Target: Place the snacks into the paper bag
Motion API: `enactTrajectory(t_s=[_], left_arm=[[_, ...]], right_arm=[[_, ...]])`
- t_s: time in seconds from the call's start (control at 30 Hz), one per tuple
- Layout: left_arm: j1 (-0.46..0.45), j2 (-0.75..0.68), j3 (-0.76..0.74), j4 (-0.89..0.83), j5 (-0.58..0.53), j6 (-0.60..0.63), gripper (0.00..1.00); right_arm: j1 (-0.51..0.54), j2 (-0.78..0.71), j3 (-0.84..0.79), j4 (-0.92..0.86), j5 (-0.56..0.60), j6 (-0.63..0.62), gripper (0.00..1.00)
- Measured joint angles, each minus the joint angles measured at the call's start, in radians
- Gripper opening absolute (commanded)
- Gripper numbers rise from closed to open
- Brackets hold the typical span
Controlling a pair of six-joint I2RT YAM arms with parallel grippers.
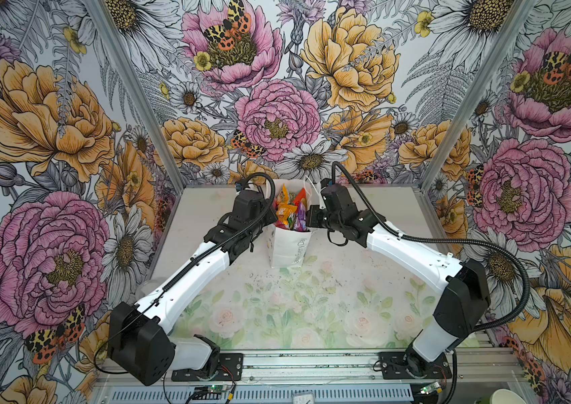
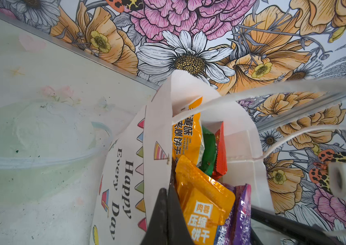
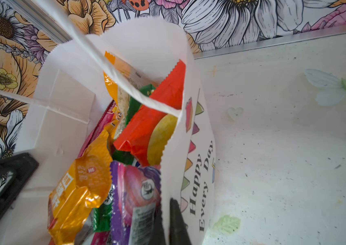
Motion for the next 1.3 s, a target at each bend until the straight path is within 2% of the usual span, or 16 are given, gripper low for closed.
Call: enactTrajectory(t_s=[0.1, 0.2, 0.3, 0.4, 0.53, 0.67, 0.73, 0.8, 0.87, 0.97, 1.3], left_arm=[[0.004, -0.009, -0.006, 0.008, 0.011, -0.001, 0.14], [0.013, -0.016, -0.011, 0.008, 0.022, -0.003, 0.15], [0.031, -0.019, -0.016, 0.008, 0.037, -0.01, 0.16], [0.052, -0.029, -0.028, 0.011, 0.056, -0.016, 0.26], [0.067, -0.047, -0.041, 0.01, 0.072, -0.021, 0.42], [0.072, -0.051, -0.042, 0.006, 0.088, -0.018, 0.6], [0.077, -0.057, -0.042, 0.002, 0.097, -0.016, 0.77], [0.082, -0.064, -0.04, -0.009, 0.101, -0.016, 0.89], [0.084, -0.068, -0.032, -0.026, 0.109, -0.02, 0.95], [0.09, -0.076, -0.017, -0.045, 0.131, -0.025, 0.99], [0.088, -0.086, 0.01, -0.053, 0.153, -0.02, 0.99]], right_arm=[[0.0, 0.014, 0.024, -0.009, -0.008, -0.004, 0.14], [0.002, 0.024, 0.062, -0.014, -0.018, -0.007, 0.32], [0.004, 0.024, 0.096, -0.013, -0.023, -0.02, 0.45], [0.005, 0.019, 0.104, -0.014, -0.021, -0.029, 0.58], [0.007, 0.008, 0.103, -0.03, -0.007, -0.045, 0.69], [0.007, -0.021, 0.103, -0.043, 0.012, -0.058, 0.76], [0.007, -0.044, 0.103, -0.046, 0.019, -0.066, 0.81], [0.007, -0.066, 0.103, -0.05, 0.026, -0.075, 0.87], [0.006, -0.088, 0.101, -0.054, 0.027, -0.084, 0.91], [0.004, -0.117, 0.1, -0.063, 0.035, -0.101, 0.93], [-0.027, -0.145, 0.069, -0.074, 0.053, -0.109, 0.92]])
